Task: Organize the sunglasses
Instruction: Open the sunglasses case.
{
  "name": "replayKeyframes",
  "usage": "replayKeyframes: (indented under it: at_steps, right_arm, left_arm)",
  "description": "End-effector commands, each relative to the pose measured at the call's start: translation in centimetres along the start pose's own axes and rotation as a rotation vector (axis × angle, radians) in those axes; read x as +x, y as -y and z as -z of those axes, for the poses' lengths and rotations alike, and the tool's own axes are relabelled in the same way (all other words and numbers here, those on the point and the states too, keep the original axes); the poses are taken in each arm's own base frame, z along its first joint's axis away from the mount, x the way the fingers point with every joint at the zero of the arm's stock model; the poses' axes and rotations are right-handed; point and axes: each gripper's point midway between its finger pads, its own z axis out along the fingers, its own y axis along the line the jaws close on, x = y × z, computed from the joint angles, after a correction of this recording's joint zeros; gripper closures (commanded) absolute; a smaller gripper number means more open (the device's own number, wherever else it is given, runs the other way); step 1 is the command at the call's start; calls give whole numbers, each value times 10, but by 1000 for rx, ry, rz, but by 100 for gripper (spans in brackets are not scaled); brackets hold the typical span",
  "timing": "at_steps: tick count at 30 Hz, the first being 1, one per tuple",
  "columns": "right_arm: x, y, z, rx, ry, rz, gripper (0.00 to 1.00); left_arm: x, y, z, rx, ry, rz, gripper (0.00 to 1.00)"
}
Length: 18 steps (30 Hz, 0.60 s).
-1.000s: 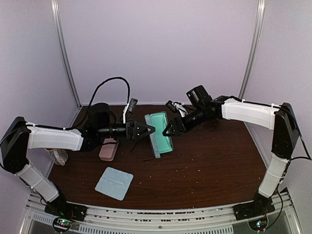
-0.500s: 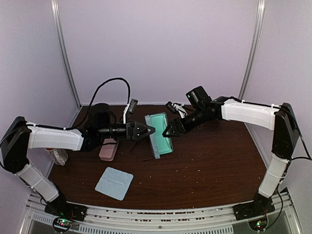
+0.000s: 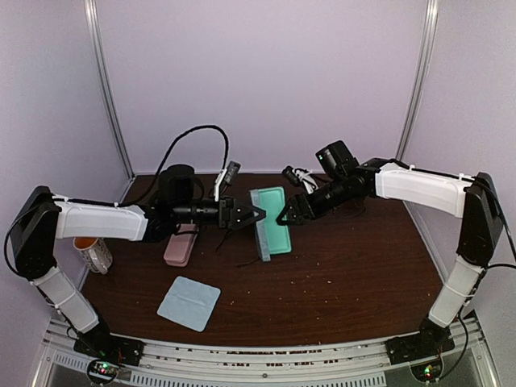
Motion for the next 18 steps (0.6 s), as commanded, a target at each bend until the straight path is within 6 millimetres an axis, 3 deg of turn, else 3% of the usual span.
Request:
replayKeyframes:
  at_steps: [1, 9, 18]
  right_arm:
    - [-19, -2, 20, 27, 85, -24, 24]
    - [-26, -3, 26, 42, 114, -86, 30]
    - [-27, -1, 32, 71, 122, -103, 25]
  left_arm:
    - [-9, 13, -11, 36, -21, -65, 100]
    - [-8, -9, -20, -65, -62, -44, 100]
    - [-6, -18, -24, -98, -86, -29, 100]
